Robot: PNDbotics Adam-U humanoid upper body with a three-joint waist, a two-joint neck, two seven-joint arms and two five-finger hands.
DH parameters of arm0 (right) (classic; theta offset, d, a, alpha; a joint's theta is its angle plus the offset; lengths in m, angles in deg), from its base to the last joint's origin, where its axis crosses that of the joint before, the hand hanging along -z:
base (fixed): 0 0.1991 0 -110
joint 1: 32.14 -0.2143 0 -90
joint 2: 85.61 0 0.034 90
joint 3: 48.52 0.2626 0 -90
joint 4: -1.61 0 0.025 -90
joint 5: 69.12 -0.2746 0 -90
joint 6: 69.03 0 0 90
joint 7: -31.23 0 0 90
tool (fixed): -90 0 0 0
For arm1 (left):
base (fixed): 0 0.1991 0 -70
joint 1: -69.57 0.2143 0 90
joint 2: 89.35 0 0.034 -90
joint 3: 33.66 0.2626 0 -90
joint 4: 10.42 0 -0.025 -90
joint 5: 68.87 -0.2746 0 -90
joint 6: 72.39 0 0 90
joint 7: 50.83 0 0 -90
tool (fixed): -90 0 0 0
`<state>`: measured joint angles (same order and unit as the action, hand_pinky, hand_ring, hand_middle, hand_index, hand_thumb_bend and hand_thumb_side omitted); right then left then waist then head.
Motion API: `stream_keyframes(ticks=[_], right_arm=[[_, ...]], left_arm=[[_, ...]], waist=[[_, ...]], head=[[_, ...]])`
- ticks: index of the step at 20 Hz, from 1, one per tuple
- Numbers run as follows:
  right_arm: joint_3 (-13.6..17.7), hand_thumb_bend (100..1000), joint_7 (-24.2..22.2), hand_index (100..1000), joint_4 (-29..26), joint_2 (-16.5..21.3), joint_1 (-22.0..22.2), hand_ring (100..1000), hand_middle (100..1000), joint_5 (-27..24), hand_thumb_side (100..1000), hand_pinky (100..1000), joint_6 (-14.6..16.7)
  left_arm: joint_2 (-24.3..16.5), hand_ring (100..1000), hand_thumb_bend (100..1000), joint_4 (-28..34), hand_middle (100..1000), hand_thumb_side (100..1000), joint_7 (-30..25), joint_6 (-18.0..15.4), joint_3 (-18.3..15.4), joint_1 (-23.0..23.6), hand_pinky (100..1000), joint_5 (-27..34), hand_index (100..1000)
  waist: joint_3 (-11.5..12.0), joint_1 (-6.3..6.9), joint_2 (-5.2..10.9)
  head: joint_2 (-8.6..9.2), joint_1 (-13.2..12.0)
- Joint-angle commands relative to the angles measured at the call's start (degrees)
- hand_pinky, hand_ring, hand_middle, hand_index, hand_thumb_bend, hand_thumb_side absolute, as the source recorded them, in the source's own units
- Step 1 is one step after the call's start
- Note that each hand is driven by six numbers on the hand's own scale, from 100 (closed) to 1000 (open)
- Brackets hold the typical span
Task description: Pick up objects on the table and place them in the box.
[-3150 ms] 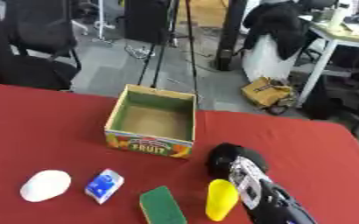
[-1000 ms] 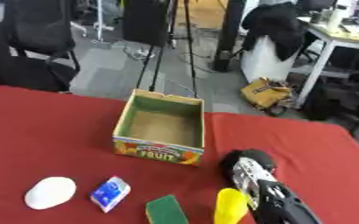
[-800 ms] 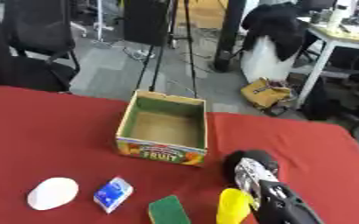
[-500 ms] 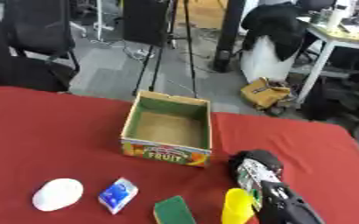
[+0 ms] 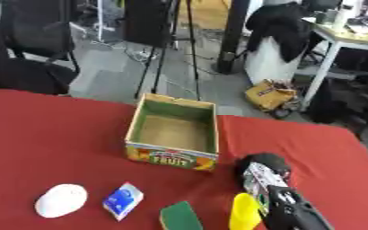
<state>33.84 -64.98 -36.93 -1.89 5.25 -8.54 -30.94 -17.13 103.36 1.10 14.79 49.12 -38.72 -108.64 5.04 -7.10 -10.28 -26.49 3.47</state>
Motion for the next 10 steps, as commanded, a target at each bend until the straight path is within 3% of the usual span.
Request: stream_keyframes(ticks=[1, 10], right_arm=[[-0.41, 100, -0.51, 328, -1.76, 2.72, -1.44, 355, 204, -0.45, 345, 291, -0.06], [-1.54, 100, -3.69, 310, -4.24, 4.32, -2.81, 336, 181, 0.84, 350, 273, -0.06]], left_arm=[[-1.3, 976, 100, 0.81, 915, 885, -0.23, -0.06, -0.49, -0.9, 934, 0.33, 1000], [-1.74, 976, 100, 0.81, 915, 882, -0.38, -0.11, -0.54, -0.93, 931, 0.46, 1000]], waist=[[-0.27, 0.65, 1.19], [-0.88, 0.5, 1.89]], head=[[0.23, -0.24], [0.04, -0.27]])
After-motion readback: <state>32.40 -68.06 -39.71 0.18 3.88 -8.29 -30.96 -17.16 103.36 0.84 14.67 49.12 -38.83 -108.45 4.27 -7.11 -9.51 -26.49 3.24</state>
